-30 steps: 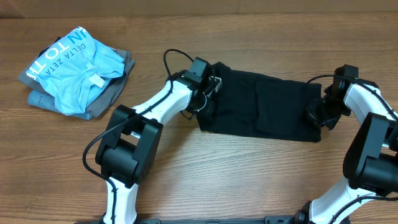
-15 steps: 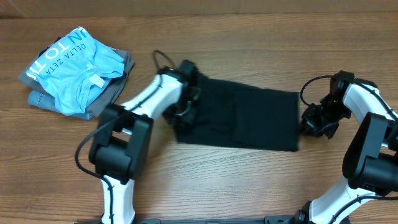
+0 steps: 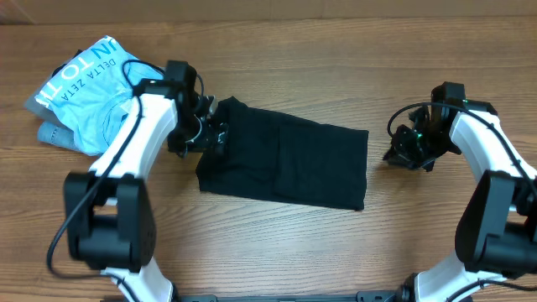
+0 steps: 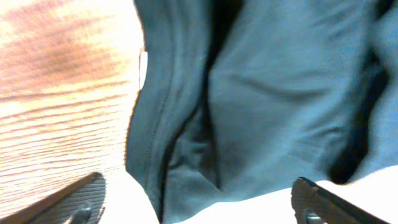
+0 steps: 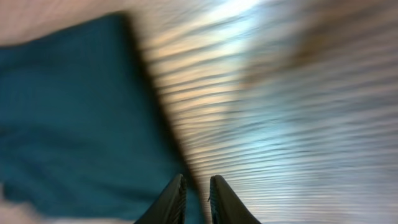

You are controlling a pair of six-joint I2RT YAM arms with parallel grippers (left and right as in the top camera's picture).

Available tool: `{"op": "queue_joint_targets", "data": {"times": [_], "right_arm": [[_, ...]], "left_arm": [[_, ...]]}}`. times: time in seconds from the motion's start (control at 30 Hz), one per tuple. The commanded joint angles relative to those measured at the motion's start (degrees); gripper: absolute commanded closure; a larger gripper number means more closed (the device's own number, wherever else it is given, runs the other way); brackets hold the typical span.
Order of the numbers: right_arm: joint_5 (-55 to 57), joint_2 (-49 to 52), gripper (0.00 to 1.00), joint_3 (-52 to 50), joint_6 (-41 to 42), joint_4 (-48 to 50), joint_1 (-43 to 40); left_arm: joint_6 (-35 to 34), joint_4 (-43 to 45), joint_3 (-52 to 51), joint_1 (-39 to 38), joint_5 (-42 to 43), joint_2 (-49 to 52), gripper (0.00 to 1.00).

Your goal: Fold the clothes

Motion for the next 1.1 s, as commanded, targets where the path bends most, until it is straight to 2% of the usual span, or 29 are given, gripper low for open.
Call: {"op": "queue_joint_targets", "data": {"times": [0.0, 0.07, 0.1, 0.23, 0.33, 0.47, 0.63, 0.83, 0.9, 0.93, 0.97, 1.03, 1.07], "right_arm": [[-8.2, -1.9, 0.85, 0.4, -1.9, 1.1, 3.2], [-4.8, -1.9, 0.85, -0.3, 2.2, 2.3, 4.7], [-1.6, -1.9, 0.88, -1.7, 7.2, 4.6, 6.3], [-0.2, -1.9, 0.88, -4.8, 11.4, 9.1, 8.5], [-0.1, -1.9, 0.89, -7.1, 12.0, 11.7, 9.9], [0.3, -1.9, 0.89, -9.7, 12.0, 14.0, 11.4], [0.3, -1.9, 0.89, -10.0, 12.0, 14.5, 11.6], [0.3, -1.9, 0.89, -10.0, 12.0, 14.5, 11.6], [0.3, -1.9, 0.89, -10.0, 12.0, 14.5, 11.6], [0.3, -1.9, 0.89, -10.0, 12.0, 14.5, 11.6], [0.3, -1.9, 0.89, -10.0, 12.0, 14.5, 11.6], [0.3, -1.9, 0.89, -10.0, 12.0, 14.5, 11.6], [0.3, -1.9, 0.89, -10.0, 12.0, 14.4, 11.6]], "left_arm": [[2.0, 0.6, 0.1, 1.9, 3.5, -2.0, 0.00], [2.4, 0.8, 0.1, 2.2, 4.4, -0.6, 0.00], [2.9, 1.1, 0.1, 2.2, 5.8, 1.9, 0.00], [3.0, 3.2, 0.1, 2.2, 7.0, 8.1, 0.00], [3.1, 5.6, 0.1, 2.3, 7.0, 12.2, 0.00], [3.8, 7.0, 0.1, 2.2, 7.5, 18.3, 0.04], [7.7, 7.2, 0.1, 1.4, 17.6, 21.6, 0.14], [8.8, 8.4, 0.1, -0.4, 20.5, 22.4, 0.18], [8.8, 8.4, 0.1, -0.8, 20.2, 22.4, 0.27], [8.8, 8.4, 0.1, -0.9, 20.3, 22.4, 0.36], [8.8, 8.4, 0.1, -0.9, 20.3, 22.4, 0.50], [8.7, 8.4, 0.1, -0.9, 20.3, 22.4, 0.72], [8.7, 8.1, 0.1, -0.7, 20.3, 22.4, 0.78]]}}
